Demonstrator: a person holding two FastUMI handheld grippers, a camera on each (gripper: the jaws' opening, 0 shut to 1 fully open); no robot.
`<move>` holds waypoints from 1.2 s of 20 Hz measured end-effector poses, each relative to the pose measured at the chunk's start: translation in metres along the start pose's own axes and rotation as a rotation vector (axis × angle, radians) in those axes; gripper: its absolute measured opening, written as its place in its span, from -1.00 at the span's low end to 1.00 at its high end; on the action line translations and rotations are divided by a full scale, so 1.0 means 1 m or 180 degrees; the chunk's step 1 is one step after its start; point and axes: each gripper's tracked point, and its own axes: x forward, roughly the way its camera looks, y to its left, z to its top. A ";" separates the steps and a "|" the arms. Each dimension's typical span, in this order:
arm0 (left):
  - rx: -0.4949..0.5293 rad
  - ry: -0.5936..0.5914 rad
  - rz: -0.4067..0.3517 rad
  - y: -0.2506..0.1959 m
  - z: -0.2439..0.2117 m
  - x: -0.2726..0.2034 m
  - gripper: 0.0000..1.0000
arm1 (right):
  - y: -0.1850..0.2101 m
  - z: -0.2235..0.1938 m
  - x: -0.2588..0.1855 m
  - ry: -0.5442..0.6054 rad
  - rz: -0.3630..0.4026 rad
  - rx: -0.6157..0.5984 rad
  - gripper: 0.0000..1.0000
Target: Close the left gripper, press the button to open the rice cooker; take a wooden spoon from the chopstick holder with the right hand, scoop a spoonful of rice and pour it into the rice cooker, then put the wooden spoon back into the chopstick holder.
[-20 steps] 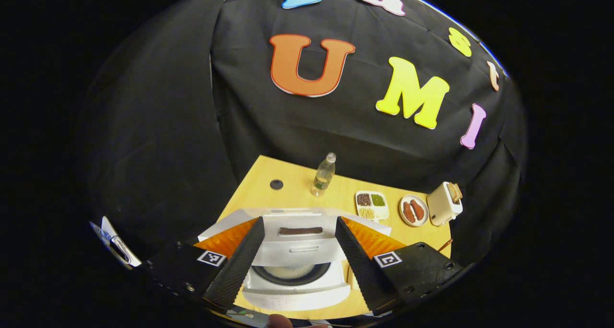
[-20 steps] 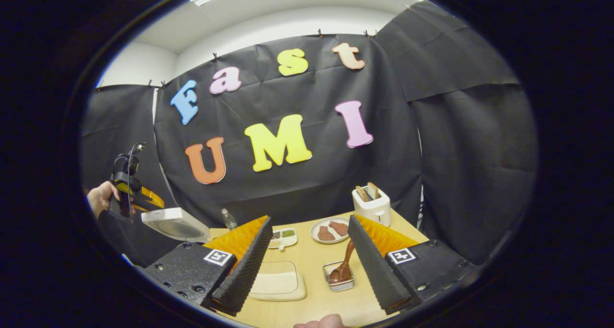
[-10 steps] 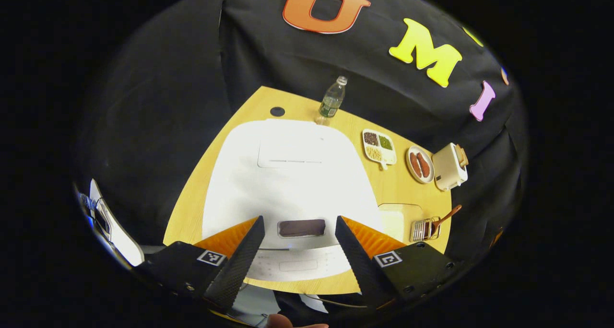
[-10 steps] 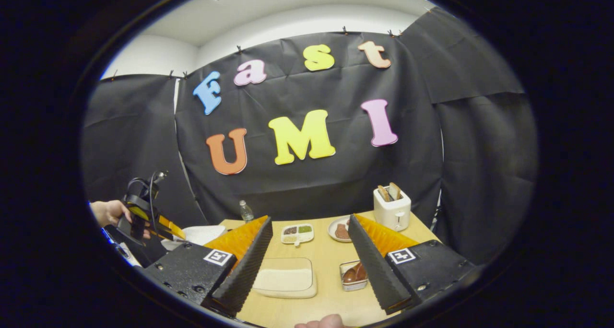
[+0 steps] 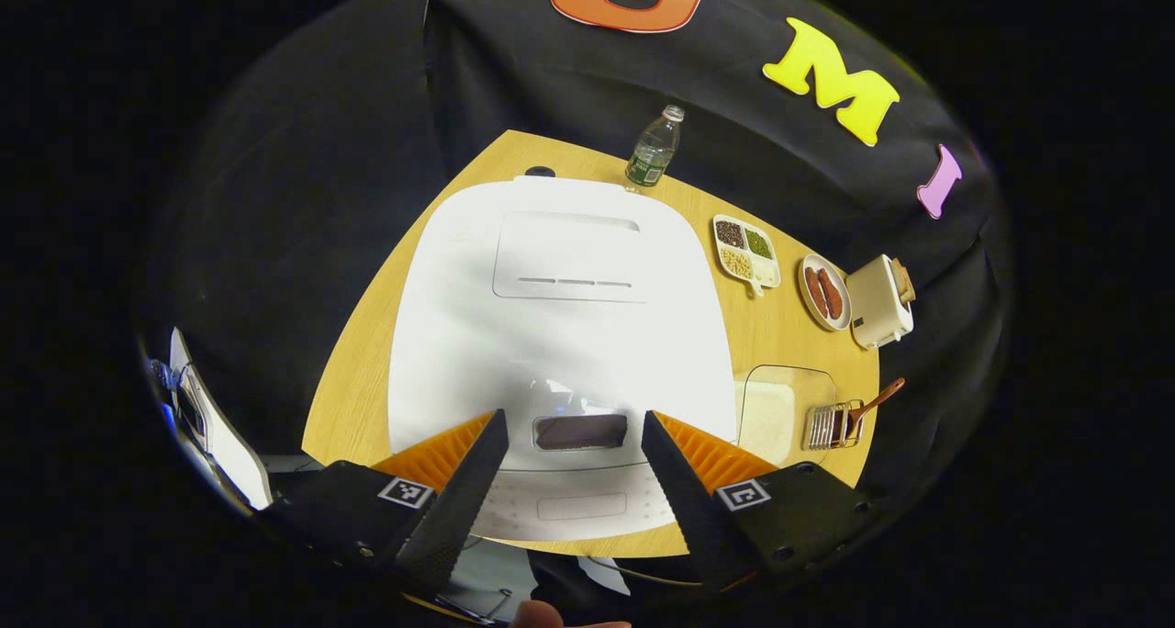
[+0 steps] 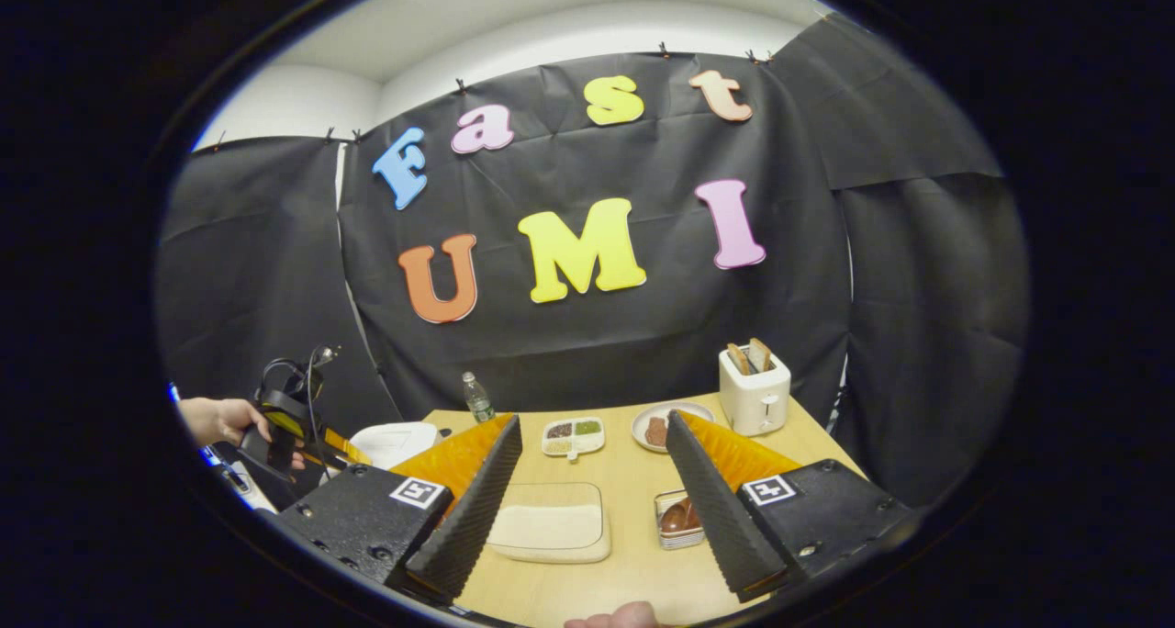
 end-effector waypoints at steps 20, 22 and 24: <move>0.0188 -0.1442 0.0153 -0.032 0.031 -0.071 0.91 | -0.020 0.029 0.042 -0.0182 0.0335 -0.0381 1.00; 0.0178 -0.1780 0.0002 -0.050 0.027 -0.113 0.90 | -0.015 0.036 0.025 -0.0257 0.0308 -0.0368 1.00; 0.0162 -0.2074 -0.0185 -0.072 0.017 -0.151 0.90 | -0.008 0.041 -0.001 -0.0324 0.0270 -0.0381 1.00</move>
